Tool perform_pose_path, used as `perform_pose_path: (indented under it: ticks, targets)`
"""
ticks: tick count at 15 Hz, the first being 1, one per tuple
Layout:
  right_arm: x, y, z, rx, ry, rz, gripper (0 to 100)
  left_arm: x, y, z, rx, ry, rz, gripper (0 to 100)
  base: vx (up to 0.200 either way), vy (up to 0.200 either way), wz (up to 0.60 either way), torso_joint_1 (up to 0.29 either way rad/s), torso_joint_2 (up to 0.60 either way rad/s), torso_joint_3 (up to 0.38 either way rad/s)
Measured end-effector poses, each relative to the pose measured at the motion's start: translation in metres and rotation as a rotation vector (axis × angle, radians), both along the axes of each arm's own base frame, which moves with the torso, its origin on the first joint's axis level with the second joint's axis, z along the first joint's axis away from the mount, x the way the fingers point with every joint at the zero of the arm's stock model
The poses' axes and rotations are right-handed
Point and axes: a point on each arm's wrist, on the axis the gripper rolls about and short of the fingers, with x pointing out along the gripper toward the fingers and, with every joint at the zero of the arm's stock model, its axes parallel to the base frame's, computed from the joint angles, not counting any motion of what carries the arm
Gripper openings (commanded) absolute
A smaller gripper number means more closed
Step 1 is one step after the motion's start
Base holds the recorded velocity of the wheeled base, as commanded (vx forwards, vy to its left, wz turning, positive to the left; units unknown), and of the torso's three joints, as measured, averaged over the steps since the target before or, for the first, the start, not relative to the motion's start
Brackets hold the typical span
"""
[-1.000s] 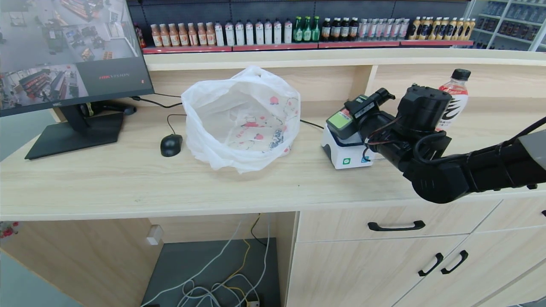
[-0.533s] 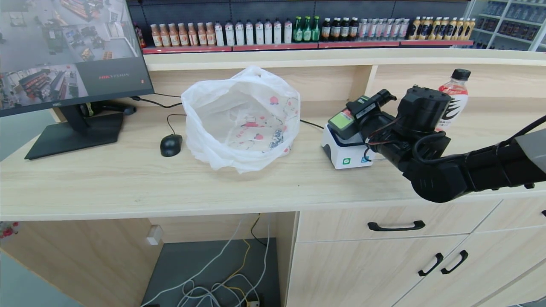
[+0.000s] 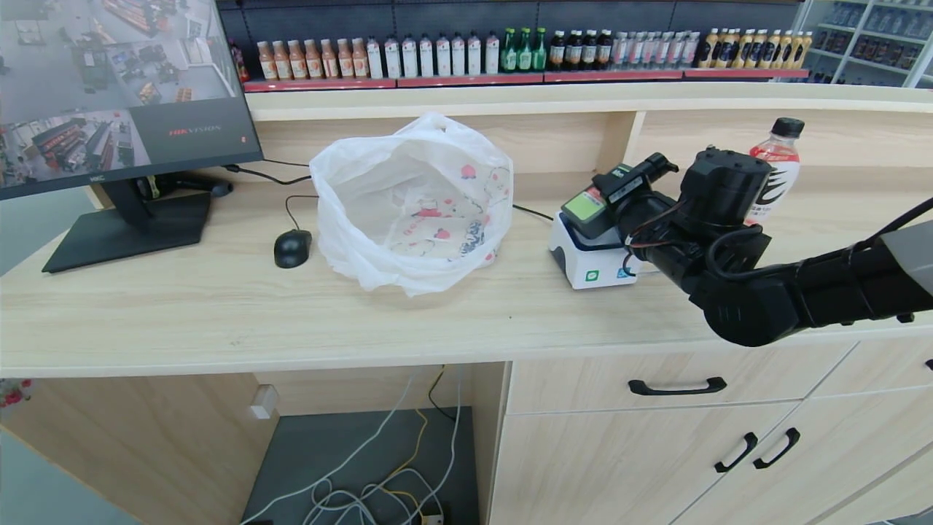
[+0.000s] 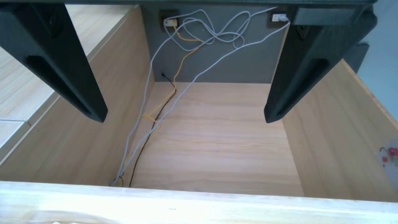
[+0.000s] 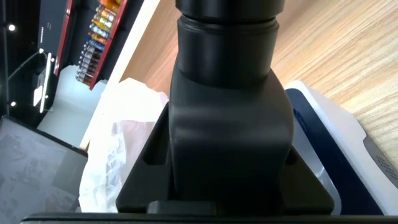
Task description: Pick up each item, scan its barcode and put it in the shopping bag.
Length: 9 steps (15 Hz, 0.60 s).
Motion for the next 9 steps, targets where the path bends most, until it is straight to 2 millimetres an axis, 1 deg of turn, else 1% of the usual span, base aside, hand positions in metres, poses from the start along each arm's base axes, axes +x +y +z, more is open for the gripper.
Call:
perform_pose_path:
  ticks: [4,9]
  targets:
    - [-0.001,-0.001,0.003,0.004,-0.006,-0.011,0,0.0,0.0,0.0,0.0,0.0,0.0,100,0.0,0.0,0.0,0.0,0.0,0.0]
    - [-0.012,-0.003,0.02,-0.007,-0.046,-0.024,0,0.0,0.0,0.0,0.0,0.0,-0.001,100,0.0,0.0,0.0,0.0,0.0,0.0]
